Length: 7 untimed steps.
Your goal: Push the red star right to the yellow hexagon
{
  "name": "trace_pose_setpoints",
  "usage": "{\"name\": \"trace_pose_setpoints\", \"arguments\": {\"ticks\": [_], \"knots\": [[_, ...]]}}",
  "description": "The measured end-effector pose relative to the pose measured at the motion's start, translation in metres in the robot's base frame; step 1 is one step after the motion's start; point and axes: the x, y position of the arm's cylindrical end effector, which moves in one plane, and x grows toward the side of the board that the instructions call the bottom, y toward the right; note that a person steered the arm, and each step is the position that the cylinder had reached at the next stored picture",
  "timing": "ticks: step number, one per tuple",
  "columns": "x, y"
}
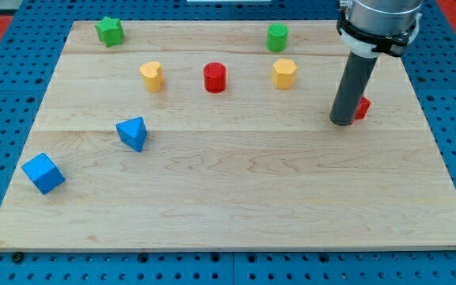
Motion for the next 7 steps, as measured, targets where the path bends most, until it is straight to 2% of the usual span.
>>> {"name": "trace_pose_setpoints", "arguments": {"ticks": [1, 2, 3, 4, 7], "knots": [[-0.020, 0.002], [-0.014, 0.002], [0.023, 0.012], [0.012, 0.026], [-0.067, 0.033]]}}
